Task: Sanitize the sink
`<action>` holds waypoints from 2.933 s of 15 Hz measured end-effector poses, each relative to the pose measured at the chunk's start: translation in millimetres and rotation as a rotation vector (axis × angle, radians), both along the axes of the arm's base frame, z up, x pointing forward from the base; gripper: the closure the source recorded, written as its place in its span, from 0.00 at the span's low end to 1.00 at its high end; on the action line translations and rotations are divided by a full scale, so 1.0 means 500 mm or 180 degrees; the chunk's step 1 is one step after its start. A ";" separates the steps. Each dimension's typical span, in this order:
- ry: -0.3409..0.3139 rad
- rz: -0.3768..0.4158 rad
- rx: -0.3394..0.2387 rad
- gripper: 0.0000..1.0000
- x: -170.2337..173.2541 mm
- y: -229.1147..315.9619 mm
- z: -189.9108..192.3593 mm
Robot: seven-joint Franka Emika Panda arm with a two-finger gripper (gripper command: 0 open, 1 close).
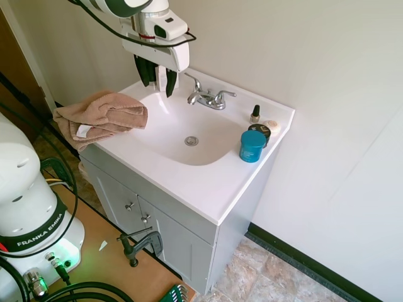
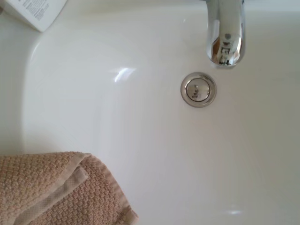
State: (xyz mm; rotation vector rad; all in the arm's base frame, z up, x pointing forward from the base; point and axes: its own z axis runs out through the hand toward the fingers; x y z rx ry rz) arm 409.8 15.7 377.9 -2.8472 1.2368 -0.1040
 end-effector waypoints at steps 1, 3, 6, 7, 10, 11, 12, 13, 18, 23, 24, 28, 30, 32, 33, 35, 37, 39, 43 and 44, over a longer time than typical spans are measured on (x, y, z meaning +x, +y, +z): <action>0.0002 -0.0001 0.0001 0.00 0.000 0.000 0.000; -0.0013 0.0041 -0.0016 0.00 0.002 0.010 -0.004; -0.0114 0.0185 -0.0079 0.00 -0.004 0.122 -0.022; -0.0130 0.0238 -0.0065 0.00 -0.015 0.171 -0.029; -0.0204 0.0337 0.0089 0.00 -0.063 0.288 -0.057; -0.0209 0.0346 0.0089 0.00 -0.080 0.313 -0.072; -0.0188 0.0337 0.0087 0.00 -0.094 0.332 -0.088; -0.0160 0.0332 0.0089 0.00 -0.106 0.350 -0.111; -0.0034 0.0295 0.0078 0.00 -0.127 0.403 -0.238; 0.0028 0.0299 0.0001 1.00 -0.127 0.404 -0.269; 0.0033 0.0305 0.0002 1.00 -0.127 0.404 -0.270; 0.0081 0.0238 0.0059 1.00 -0.123 0.398 -0.270; 0.0148 0.0171 0.0101 1.00 -0.118 0.389 -0.269; 0.0195 0.0111 0.0112 1.00 -0.111 0.379 -0.268; 0.0201 0.0073 0.0124 1.00 -0.108 0.374 -0.268; 0.0214 -0.0014 0.0148 1.00 -0.103 0.363 -0.268; 0.0214 -0.0072 0.0158 1.00 -0.096 0.352 -0.267; 0.0204 -0.0142 0.0165 1.00 -0.087 0.339 -0.264; 0.0220 -0.0513 0.0222 1.00 -0.037 0.304 -0.265; 0.0251 -0.0643 0.0256 1.00 -0.015 0.294 -0.266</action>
